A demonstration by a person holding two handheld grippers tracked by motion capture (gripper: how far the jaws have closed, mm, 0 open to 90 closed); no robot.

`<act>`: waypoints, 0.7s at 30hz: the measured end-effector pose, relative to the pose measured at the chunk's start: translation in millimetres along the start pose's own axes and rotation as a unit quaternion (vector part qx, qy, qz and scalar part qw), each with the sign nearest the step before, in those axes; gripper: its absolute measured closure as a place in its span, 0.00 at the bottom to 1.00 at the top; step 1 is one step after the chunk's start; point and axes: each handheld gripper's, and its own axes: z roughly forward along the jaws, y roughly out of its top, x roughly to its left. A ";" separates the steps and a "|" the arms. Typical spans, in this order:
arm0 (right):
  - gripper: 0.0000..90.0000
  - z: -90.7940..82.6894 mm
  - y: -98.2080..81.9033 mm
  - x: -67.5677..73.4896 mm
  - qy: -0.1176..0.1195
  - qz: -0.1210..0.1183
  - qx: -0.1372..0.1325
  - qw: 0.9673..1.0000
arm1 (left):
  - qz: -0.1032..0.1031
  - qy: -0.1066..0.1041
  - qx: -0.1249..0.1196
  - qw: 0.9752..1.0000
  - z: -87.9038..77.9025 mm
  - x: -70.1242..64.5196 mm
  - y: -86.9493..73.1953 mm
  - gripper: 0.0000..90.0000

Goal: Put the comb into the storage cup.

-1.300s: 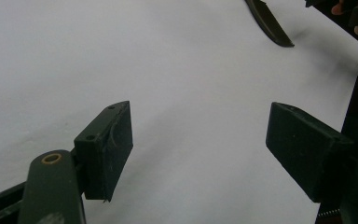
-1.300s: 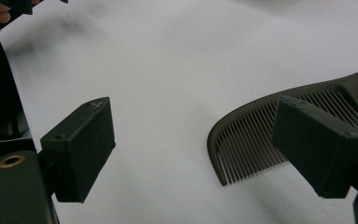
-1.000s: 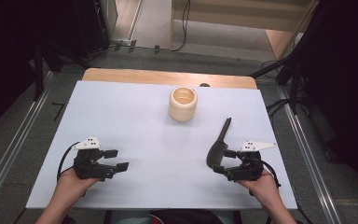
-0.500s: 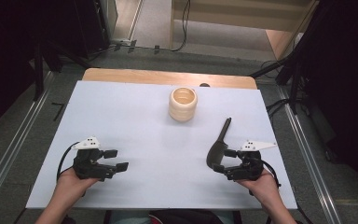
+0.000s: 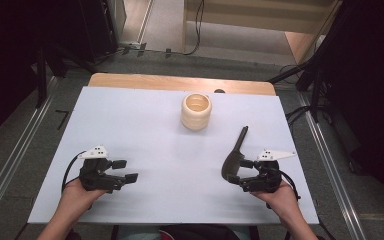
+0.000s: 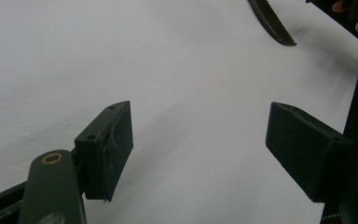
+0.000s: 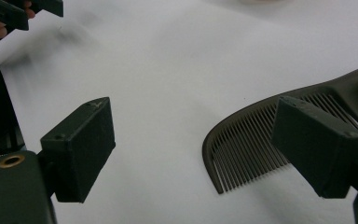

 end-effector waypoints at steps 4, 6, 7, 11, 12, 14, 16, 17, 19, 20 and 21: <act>0.13 -1.6 -0.9 0.5 0.000 0.002 -0.001 1.000 | -0.001 0.002 -0.002 1.000 -0.3 -0.9 0.3 0.27; 0.13 -2.0 -1.5 0.4 -0.002 0.001 0.000 1.000 | 0.000 0.001 -0.002 1.000 -0.2 -1.0 0.7 0.27; 0.13 -2.2 -1.6 0.4 -0.002 0.002 0.001 1.000 | 0.000 0.001 -0.002 1.000 0.0 -1.3 0.9 0.27; 0.13 -2.7 -0.7 0.0 -0.002 0.003 -0.002 1.000 | 0.001 0.000 0.000 1.000 0.3 -1.2 0.7 0.27; 0.13 -2.5 -0.8 -0.3 -0.003 0.003 -0.001 1.000 | 0.001 0.001 0.001 1.000 0.0 -1.0 0.8 0.27; 0.13 -2.3 -0.8 -0.4 -0.004 0.003 0.001 1.000 | 0.000 0.000 -0.002 1.000 -0.6 -0.7 0.9 0.27; 0.13 -2.4 -0.5 -0.8 -0.005 0.005 0.000 1.000 | 0.001 0.002 -0.001 1.000 -0.6 -0.7 0.9 0.27; 0.13 -2.7 0.2 -1.0 -0.006 0.005 -0.001 1.000 | 0.001 0.002 -0.001 1.000 -0.6 -0.7 0.8 0.27; 0.13 -3.5 1.6 -2.1 -0.013 0.005 -0.003 1.000 | 0.000 0.002 -0.002 1.000 -1.2 -0.7 0.6 0.27; 0.13 -3.5 1.6 -2.1 -0.013 0.005 -0.003 1.000 | 0.000 0.002 -0.001 1.000 -1.7 -0.7 0.5 0.27; 0.13 -3.9 2.5 -3.0 -0.015 0.009 -0.004 1.000 | -0.001 0.003 -0.002 1.000 -1.9 -0.7 0.2 0.27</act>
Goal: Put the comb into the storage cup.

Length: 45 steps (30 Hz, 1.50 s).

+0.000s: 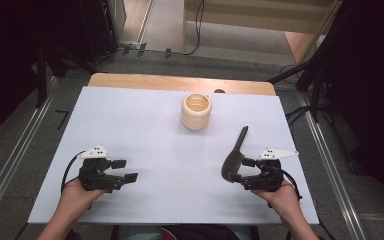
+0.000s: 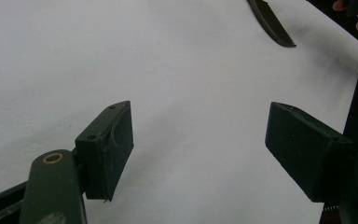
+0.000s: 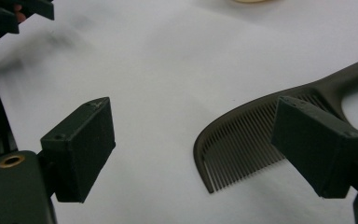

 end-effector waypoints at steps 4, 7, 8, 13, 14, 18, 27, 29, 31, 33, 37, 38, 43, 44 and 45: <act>0.13 -0.8 4.1 -5.6 -0.010 0.005 -0.007 1.000 | 0.000 0.001 0.002 1.000 -0.9 0.0 -1.1 0.27; 0.13 -0.3 7.0 -9.3 -0.018 0.009 -0.010 1.000 | 0.000 0.003 0.000 1.000 -2.7 -0.2 -1.7 0.27; 0.13 0.0 8.2 -11.3 -0.024 0.013 -0.008 1.000 | -0.001 0.002 -0.002 1.000 -2.7 -0.2 -1.6 0.27; 0.13 0.1 10.5 -14.4 -0.031 0.017 -0.010 0.999 | -0.003 0.005 0.001 1.000 -2.2 0.3 -1.5 0.27; 0.13 0.3 11.3 -15.3 -0.033 0.017 -0.013 0.999 | -0.003 0.004 -0.001 1.000 -2.3 0.6 -1.4 0.27; 0.13 1.9 14.2 -18.5 -0.038 0.019 -0.013 0.999 | -0.003 0.004 -0.001 1.000 -1.6 1.0 -0.7 0.27; 0.13 1.6 21.3 -26.1 -0.047 0.021 -0.018 0.999 | -0.003 0.004 -0.001 1.000 -1.6 1.2 -0.1 0.27; 0.13 1.7 23.1 -28.1 -0.049 0.021 -0.019 0.998 | -0.004 0.001 -0.003 1.000 -0.8 1.0 1.7 0.27; 0.13 2.0 24.4 -30.1 -0.052 0.025 -0.019 0.998 | -0.002 -0.002 -0.003 1.000 1.2 0.5 3.7 0.27; 0.14 2.4 26.0 -32.3 -0.055 0.026 -0.018 0.998 | 0.001 -0.001 0.002 1.000 3.0 0.2 3.9 0.27; 0.14 4.5 30.8 -35.3 -0.060 0.025 -0.019 0.998 | 0.000 -0.003 -0.001 1.000 1.8 1.9 4.1 0.27; 0.14 5.5 32.2 -35.8 -0.060 0.025 -0.019 0.998 | 0.000 -0.002 -0.002 1.000 1.7 2.5 4.0 0.27; 0.14 10.7 40.6 -38.2 -0.061 0.020 -0.018 0.998 | -0.002 0.000 -0.001 1.000 0.9 2.7 3.3 0.27; 0.14 11.5 42.3 -38.8 -0.061 0.018 -0.018 0.998 | -0.003 0.001 -0.001 1.000 0.8 2.7 3.4 0.27; 0.14 12.3 43.7 -39.4 -0.061 0.018 -0.019 0.998 | -0.003 0.000 -0.001 1.000 0.8 2.9 3.5 0.27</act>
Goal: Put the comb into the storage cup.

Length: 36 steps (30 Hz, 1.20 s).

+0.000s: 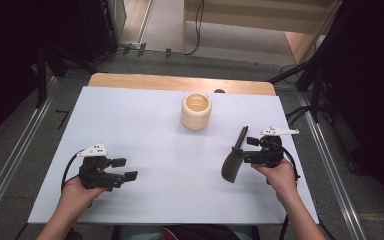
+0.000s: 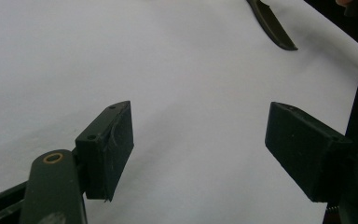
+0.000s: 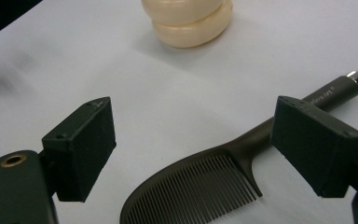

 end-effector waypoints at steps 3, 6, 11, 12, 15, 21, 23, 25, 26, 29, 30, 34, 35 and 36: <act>0.14 2.2 3.7 -1.5 -0.001 0.001 0.000 1.000 | 0.001 -0.002 0.000 1.000 0.7 -0.1 0.0 0.27; 0.14 4.1 7.2 -3.9 -0.003 0.001 0.000 1.000 | 0.002 -0.003 0.000 1.000 0.5 -0.2 0.1 0.27; 0.14 6.7 13.3 -7.1 -0.008 0.001 0.001 1.000 | 0.001 -0.001 -0.001 1.000 0.0 0.1 0.1 0.27; 0.14 7.0 14.0 -7.6 -0.007 0.001 0.000 1.000 | 0.001 -0.002 -0.001 1.000 0.0 0.1 0.2 0.27; 0.14 8.0 16.4 -10.4 -0.009 0.004 0.000 1.000 | 0.002 -0.004 -0.001 1.000 0.5 0.1 0.2 0.27; 0.14 10.8 21.0 -17.0 -0.016 0.007 0.001 1.000 | 0.001 -0.004 -0.002 1.000 0.6 0.1 0.2 0.27; 0.14 11.7 22.9 -18.5 -0.017 0.009 0.002 1.000 | 0.000 -0.003 -0.001 1.000 0.5 0.0 0.2 0.27; 0.14 12.8 25.3 -20.4 -0.019 0.009 0.001 1.000 | 0.000 -0.002 -0.001 1.000 0.4 0.2 0.2 0.27; 0.14 13.5 26.7 -21.4 -0.019 0.009 0.003 1.000 | 0.000 -0.002 -0.001 1.000 0.4 0.2 0.2 0.27; 0.14 15.8 30.5 -22.7 -0.019 0.009 0.012 1.000 | -0.001 -0.002 -0.002 1.000 0.3 0.3 0.0 0.27; 0.14 16.9 32.2 -23.7 -0.018 0.008 0.013 1.000 | -0.001 -0.002 -0.001 1.000 0.3 0.5 0.0 0.27; 0.14 20.1 37.8 -26.7 -0.020 0.009 0.014 1.000 | -0.001 -0.002 -0.001 1.000 0.1 1.1 0.0 0.27; 0.14 20.8 39.1 -27.5 -0.022 0.009 0.016 1.000 | -0.001 -0.001 0.000 1.000 0.0 1.2 0.0 0.27; 0.14 21.5 40.1 -28.1 -0.023 0.010 0.015 1.000 | -0.001 -0.001 0.000 1.000 -0.1 1.2 0.0 0.27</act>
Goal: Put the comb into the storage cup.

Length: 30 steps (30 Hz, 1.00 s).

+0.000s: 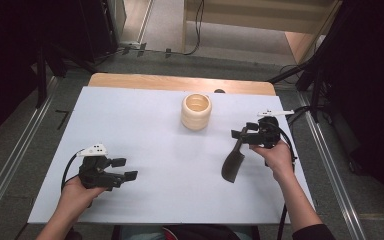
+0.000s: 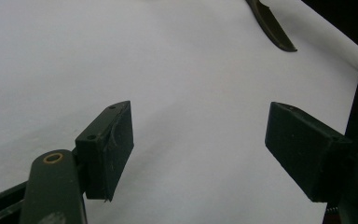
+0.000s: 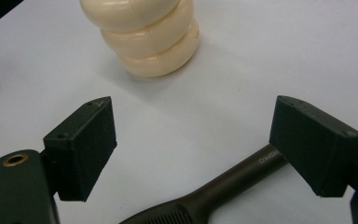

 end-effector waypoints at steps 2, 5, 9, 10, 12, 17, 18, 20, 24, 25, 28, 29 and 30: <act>0.14 1.6 2.0 -1.7 0.001 0.001 -0.002 1.000 | 0.000 0.000 0.000 1.000 -0.1 0.3 -0.1 0.27; 0.14 4.5 4.7 -3.8 -0.001 0.001 0.001 1.000 | 0.000 0.000 0.001 1.000 0.0 0.3 -0.1 0.27; 0.14 7.7 7.1 -7.9 -0.005 0.001 0.003 1.000 | 0.000 -0.001 0.000 1.000 0.2 0.2 -0.2 0.27; 0.14 8.5 7.5 -8.4 -0.005 0.006 0.004 1.000 | -0.001 -0.003 0.000 1.000 -0.1 0.6 -0.2 0.27; 0.14 10.5 9.1 -10.9 -0.011 0.003 0.007 1.000 | -0.001 -0.001 0.000 1.000 0.0 0.8 -0.3 0.27; 0.15 14.3 13.5 -17.3 -0.014 0.011 0.006 1.000 | -0.003 0.000 -0.001 1.000 0.2 0.8 -0.5 0.27; 0.15 15.7 14.6 -18.9 -0.015 0.010 0.006 1.000 | -0.003 0.000 -0.001 1.000 0.3 0.8 -0.5 0.27; 0.15 17.8 16.2 -20.4 -0.016 0.011 0.007 1.000 | -0.003 0.001 -0.001 1.000 0.1 1.0 -0.5 0.27; 0.16 22.5 19.8 -23.2 -0.019 0.013 0.005 1.000 | -0.004 0.001 -0.002 1.000 -0.2 1.7 -0.6 0.27; 0.20 22.8 20.4 -23.5 -0.018 0.011 0.006 1.000 | -0.004 0.001 -0.002 1.000 -0.2 1.7 -0.6 0.27; 0.27 24.6 22.1 -24.4 -0.020 0.009 -0.001 1.000 | -0.003 0.002 -0.002 1.000 -0.3 1.8 -0.6 0.27; 0.32 25.7 22.6 -24.9 -0.022 0.009 -0.001 1.000 | -0.003 0.002 -0.002 1.000 -0.5 1.8 -0.6 0.27; 0.38 26.4 22.6 -25.3 -0.024 0.009 -0.004 1.000 | -0.003 0.001 -0.003 1.000 -0.5 1.8 -0.6 0.27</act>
